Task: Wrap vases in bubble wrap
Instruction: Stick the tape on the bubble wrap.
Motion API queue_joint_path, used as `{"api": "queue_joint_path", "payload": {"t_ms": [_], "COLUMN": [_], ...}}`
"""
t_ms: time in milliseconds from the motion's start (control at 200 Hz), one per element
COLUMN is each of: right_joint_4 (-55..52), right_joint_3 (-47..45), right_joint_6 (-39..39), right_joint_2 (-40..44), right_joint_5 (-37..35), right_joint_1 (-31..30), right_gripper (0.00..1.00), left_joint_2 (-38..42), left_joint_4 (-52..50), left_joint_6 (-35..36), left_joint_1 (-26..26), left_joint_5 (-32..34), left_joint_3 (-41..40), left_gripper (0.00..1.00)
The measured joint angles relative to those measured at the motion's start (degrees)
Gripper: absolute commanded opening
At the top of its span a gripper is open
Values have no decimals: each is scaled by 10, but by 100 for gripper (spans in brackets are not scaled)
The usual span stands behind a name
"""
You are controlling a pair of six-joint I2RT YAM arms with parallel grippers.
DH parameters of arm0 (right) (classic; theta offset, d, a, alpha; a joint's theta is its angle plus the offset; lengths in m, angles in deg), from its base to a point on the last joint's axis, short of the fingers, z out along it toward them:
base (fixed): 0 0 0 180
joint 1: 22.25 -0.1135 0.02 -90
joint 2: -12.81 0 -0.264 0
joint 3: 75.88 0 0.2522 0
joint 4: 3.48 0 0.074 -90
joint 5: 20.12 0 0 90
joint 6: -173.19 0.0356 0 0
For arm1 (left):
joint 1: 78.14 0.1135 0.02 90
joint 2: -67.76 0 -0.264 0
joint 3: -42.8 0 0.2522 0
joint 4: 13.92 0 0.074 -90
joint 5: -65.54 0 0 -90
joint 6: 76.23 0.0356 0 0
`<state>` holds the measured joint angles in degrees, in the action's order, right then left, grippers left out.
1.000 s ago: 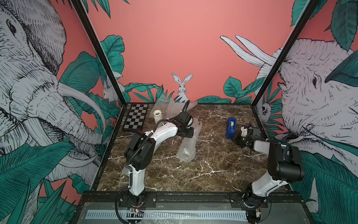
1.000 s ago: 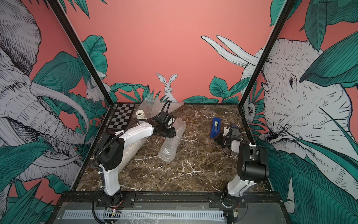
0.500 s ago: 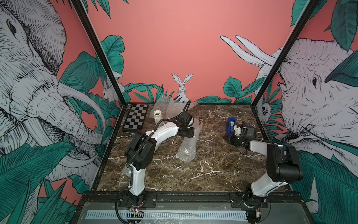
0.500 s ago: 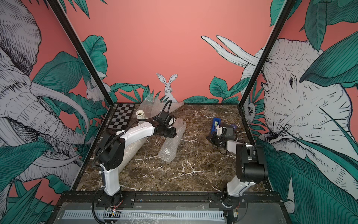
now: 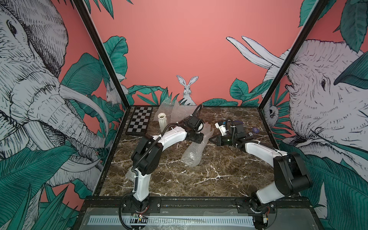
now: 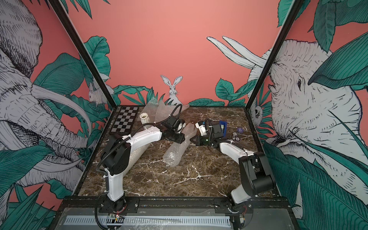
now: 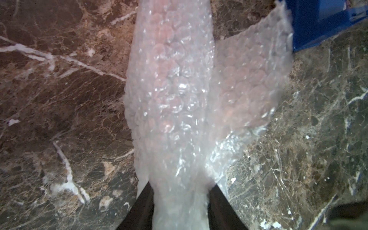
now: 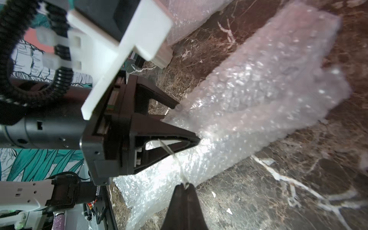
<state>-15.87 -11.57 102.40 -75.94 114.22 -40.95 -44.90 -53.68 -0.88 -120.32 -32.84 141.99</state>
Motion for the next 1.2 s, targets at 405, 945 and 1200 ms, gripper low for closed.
{"api": "queue_joint_path", "payload": {"t_ms": [405, 945, 1200], "right_joint_4": [-20, 13, 13], "right_joint_3": [58, 59, 61], "right_joint_6": [-29, 19, 36], "right_joint_2": [-65, -117, -117], "right_joint_5": [-16, -35, -59], "right_joint_1": [-4, -5, -11], "right_gripper": [0, 0, 13], "left_joint_2": [-2, 3, 6], "left_joint_4": [12, 50, 61], "left_joint_6": [12, 9, 7], "left_joint_1": [-5, -5, -4], "left_joint_5": [-18, -43, -42], "left_joint_3": [-4, -28, -35], "left_gripper": [41, 41, 41]}}
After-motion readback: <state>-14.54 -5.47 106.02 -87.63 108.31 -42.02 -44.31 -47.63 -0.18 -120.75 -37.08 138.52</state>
